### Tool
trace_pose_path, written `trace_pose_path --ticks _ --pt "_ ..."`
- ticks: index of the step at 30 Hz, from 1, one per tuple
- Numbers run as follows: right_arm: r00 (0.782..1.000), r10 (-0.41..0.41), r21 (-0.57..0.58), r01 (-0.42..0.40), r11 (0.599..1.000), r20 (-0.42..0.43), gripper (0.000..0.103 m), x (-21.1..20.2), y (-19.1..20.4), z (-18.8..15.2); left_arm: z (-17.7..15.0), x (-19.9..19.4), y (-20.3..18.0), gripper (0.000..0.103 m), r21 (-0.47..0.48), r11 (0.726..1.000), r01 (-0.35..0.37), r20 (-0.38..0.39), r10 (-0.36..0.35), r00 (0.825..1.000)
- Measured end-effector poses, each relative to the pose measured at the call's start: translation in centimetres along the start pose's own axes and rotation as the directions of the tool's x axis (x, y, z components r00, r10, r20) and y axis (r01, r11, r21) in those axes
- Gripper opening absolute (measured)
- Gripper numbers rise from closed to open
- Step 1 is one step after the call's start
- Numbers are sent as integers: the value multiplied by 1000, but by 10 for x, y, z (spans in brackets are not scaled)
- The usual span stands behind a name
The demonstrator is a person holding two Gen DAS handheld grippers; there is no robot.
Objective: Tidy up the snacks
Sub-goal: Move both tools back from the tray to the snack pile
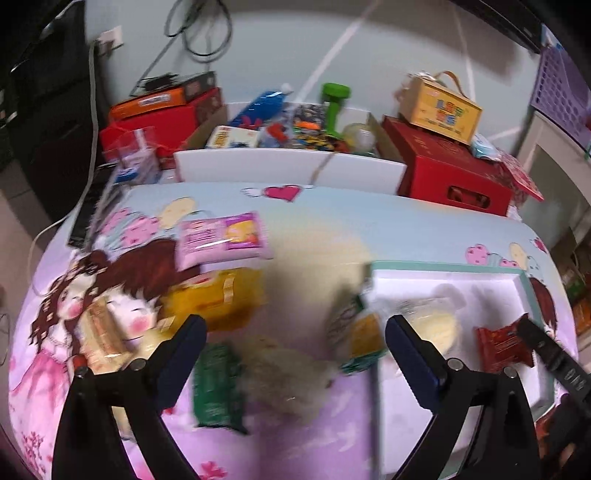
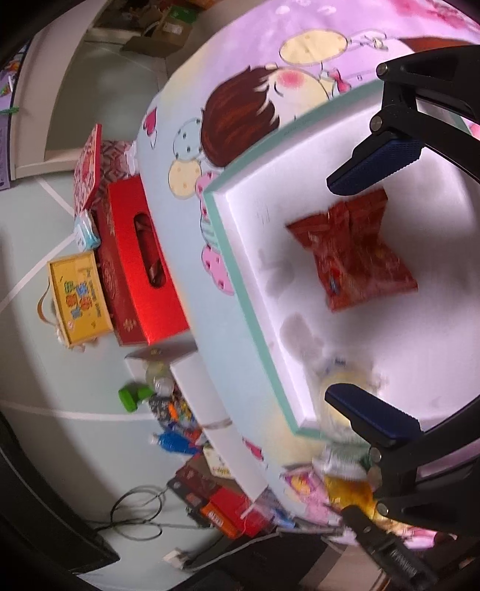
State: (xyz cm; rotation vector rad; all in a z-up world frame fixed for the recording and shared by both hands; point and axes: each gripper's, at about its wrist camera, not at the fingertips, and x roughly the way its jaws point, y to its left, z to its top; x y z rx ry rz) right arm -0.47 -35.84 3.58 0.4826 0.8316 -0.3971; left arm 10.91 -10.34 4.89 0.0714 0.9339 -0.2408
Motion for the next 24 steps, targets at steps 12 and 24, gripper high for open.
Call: trace_pose_path --ticks 12,24 --pt "1000 9 -58 -8 998 17 103 -6 40 -10 -19 -24 99 103 -134 984 -118 -16 117 993" --pt "999 20 -182 -14 983 31 103 -9 116 -29 -43 -25 172 103 -250 962 -107 -67 93 993"
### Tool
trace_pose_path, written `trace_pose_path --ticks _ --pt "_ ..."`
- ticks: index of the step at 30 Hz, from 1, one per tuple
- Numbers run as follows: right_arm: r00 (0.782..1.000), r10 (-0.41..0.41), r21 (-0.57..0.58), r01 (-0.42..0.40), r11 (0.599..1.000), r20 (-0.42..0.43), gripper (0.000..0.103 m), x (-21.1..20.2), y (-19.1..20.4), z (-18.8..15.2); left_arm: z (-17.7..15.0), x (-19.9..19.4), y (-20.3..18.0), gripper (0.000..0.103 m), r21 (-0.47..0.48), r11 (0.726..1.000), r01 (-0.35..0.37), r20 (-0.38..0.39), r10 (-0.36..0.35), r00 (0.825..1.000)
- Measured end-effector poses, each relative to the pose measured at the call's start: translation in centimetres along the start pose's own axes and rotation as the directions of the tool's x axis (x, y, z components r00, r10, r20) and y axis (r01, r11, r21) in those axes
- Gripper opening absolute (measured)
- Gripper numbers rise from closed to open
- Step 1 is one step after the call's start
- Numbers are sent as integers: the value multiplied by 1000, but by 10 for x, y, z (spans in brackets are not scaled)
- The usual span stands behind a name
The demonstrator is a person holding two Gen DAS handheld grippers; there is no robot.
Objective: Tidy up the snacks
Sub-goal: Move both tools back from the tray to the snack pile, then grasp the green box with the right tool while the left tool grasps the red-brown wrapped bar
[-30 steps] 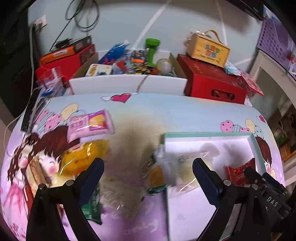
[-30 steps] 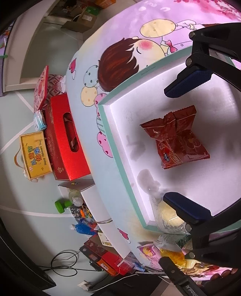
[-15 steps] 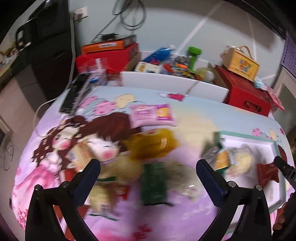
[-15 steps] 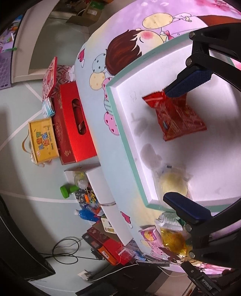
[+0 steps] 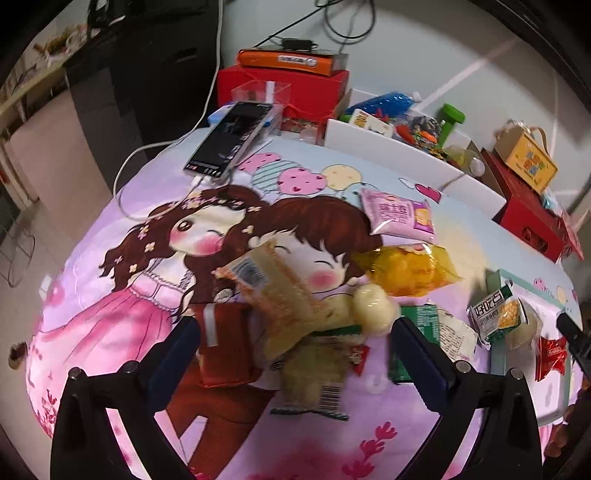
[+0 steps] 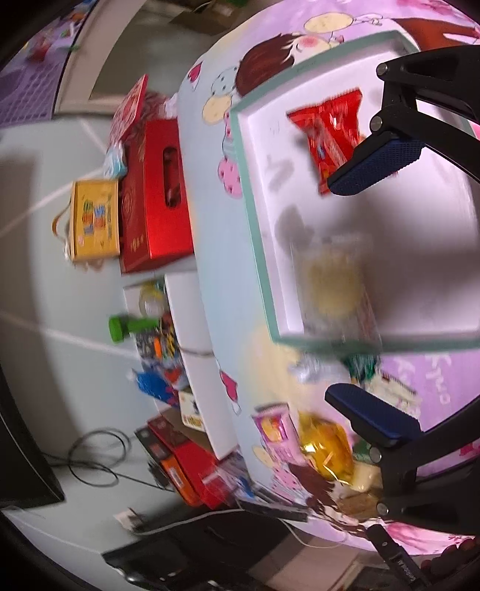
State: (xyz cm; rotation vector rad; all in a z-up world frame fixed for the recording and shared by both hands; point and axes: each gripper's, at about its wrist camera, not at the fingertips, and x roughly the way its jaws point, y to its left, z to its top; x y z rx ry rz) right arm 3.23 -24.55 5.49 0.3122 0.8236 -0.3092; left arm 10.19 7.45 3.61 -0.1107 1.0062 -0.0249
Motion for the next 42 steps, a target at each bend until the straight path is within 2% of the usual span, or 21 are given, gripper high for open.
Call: trace_pose_path --ticks 10,15,22,27,31,34,36,38,42 --pt "999 46 -73 -44 996 18 103 0 61 -9 1 8 49 102 -72 997 -21 -40 18 999" --pt "997 71 -174 -69 982 6 103 3 101 -20 1 9 72 102 -116 993 -18 -47 12 999" --pt "996 75 -350 -88 933 -50 101 18 154 -49 -7 26 81 102 -134 990 -42 -106 28 994" --pt "992 73 -414 -108 904 -99 90 30 170 -66 -12 42 78 100 -132 990 -60 -154 39 987" --pt "989 70 -450 -123 884 -134 81 40 179 -77 -14 54 78 84 -133 990 -55 -191 29 981" --pt "986 67 -455 -131 881 -153 75 46 182 -81 -15 60 75 84 -121 991 -61 -207 35 978" --pt "984 62 -456 -131 880 -164 67 51 182 -83 -15 63 73 84 -110 992 -66 -214 41 976" --pt "984 53 -460 -127 879 -171 66 55 182 -85 -16 66 70 84 -100 992 -71 -222 47 974" --pt "983 46 -469 -125 874 -176 55 58 184 -89 -16 72 63 84 -72 993 -92 -239 72 968"
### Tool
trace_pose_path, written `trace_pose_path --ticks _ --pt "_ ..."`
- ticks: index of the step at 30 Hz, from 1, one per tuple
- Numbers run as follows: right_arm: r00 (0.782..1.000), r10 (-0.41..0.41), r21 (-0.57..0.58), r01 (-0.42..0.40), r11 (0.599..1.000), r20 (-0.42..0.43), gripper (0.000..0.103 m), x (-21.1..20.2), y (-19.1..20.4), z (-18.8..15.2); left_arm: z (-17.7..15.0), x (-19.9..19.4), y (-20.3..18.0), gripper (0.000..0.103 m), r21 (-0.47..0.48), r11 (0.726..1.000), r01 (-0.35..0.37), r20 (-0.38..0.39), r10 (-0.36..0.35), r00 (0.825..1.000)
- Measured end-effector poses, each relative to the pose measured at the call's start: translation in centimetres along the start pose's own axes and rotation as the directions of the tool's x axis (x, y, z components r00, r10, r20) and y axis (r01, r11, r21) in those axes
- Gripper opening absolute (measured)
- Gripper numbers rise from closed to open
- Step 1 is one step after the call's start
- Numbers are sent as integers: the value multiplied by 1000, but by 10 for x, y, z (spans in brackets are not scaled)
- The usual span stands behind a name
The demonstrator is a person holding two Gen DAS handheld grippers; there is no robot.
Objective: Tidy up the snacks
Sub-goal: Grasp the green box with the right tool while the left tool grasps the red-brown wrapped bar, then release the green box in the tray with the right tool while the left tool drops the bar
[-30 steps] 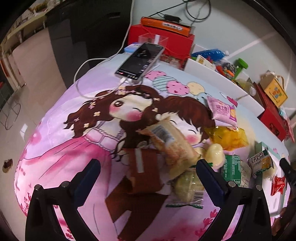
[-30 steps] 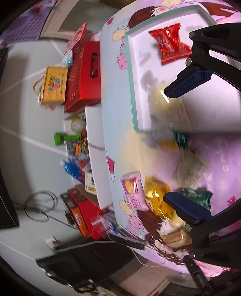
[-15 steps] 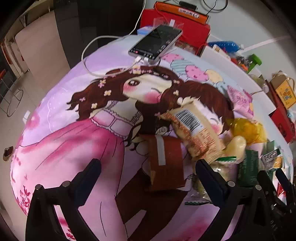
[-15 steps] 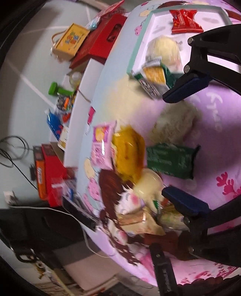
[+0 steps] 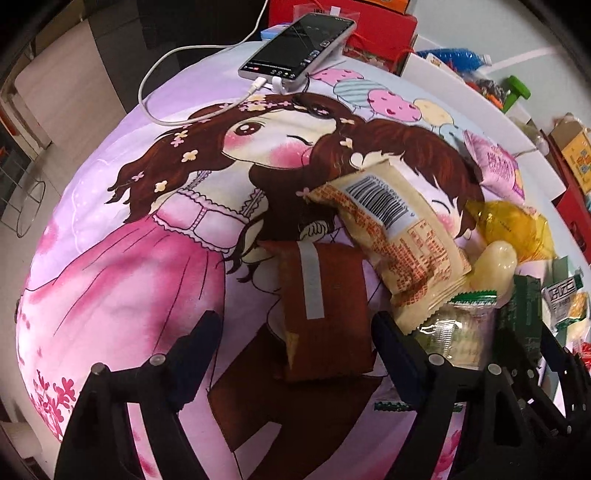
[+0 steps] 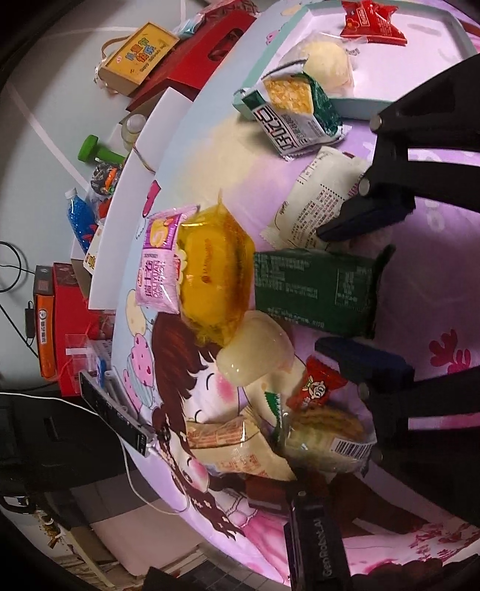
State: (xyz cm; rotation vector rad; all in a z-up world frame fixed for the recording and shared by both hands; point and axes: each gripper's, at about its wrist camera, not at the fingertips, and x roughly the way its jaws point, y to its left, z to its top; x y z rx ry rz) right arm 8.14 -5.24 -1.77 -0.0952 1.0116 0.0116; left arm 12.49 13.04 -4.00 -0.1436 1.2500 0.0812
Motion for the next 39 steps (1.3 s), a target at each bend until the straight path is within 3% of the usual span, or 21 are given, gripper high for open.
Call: trace_pose_path --ticks 2,3,6,10,28,39 --pt "1000 -3 -5 3 1000 3 53 0 1 0 1 0 -1 81 5 1000 -2 2 2 1000" --pt "1000 1 -5 -1 1000 4 51 0 2 0 1 0 -2 73 7 1000 3 3 -3 1000" --pt "1000 2 -4 -2 1000 5 48 -2 2 0 0 -4 -6 65 14 1000 -1 4 1 1000" --pt "1000 6 7 -6 1000 11 46 -5 -1 0 1 -8 -17 41 29 999 25 10 -26 1000" --pt "999 37 31 -37 999 14 44 -18 -13 -6 -4 -41 -4 41 43 998 -36 77 32 996" --pt "995 55 62 -60 996 86 43 -51 -25 -3 -9 -56 -16 41 78 996 -39 129 28 991"
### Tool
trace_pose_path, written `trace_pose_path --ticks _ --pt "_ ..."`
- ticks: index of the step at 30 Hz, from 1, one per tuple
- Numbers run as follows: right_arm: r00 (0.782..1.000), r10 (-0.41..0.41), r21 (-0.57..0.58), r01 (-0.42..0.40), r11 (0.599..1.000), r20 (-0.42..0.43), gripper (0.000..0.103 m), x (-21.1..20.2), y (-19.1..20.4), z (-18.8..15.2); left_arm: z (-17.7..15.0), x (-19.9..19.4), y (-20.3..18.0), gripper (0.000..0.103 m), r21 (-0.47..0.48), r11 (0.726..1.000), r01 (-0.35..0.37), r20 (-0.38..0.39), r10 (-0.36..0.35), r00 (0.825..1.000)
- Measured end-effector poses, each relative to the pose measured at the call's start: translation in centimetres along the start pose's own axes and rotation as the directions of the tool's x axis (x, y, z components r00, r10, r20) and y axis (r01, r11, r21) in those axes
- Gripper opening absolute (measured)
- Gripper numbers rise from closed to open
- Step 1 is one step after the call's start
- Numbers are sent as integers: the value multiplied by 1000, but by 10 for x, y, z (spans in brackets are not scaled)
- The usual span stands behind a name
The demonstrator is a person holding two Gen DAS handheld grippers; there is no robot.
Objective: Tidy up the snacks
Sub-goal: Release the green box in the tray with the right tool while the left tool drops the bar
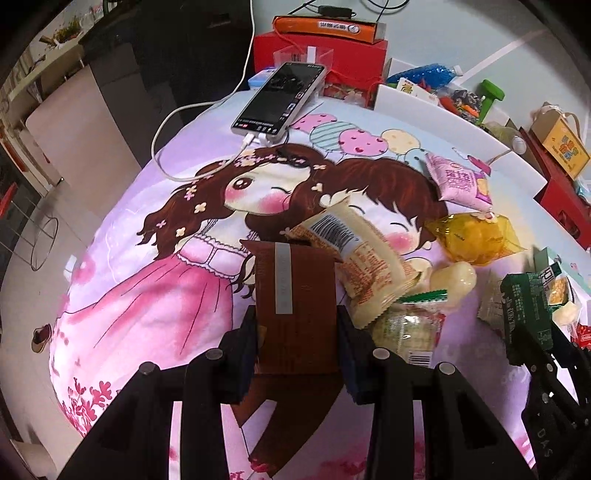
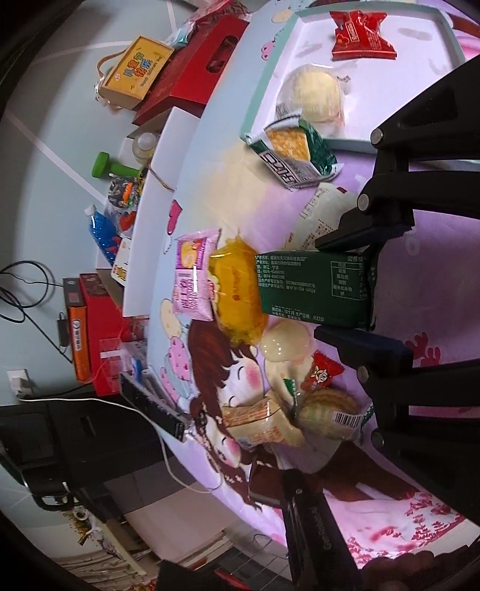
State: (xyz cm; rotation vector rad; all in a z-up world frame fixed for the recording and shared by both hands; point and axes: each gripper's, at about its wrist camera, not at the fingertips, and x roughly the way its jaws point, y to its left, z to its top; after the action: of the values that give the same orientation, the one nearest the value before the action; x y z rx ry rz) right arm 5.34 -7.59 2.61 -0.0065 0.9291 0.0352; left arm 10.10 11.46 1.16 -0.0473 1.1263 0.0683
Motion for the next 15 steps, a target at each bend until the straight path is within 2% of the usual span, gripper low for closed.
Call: trace_pose_path --ticks 9,15 --pt "1000 4 32 -5 999 27 43 -16 -11 3 1 -10 -16 41 33 999 11 24 -12 1000" --pt "998 -5 84 0 996 55 43 -31 -32 5 3 -24 -37 41 69 997 28 54 -32 998"
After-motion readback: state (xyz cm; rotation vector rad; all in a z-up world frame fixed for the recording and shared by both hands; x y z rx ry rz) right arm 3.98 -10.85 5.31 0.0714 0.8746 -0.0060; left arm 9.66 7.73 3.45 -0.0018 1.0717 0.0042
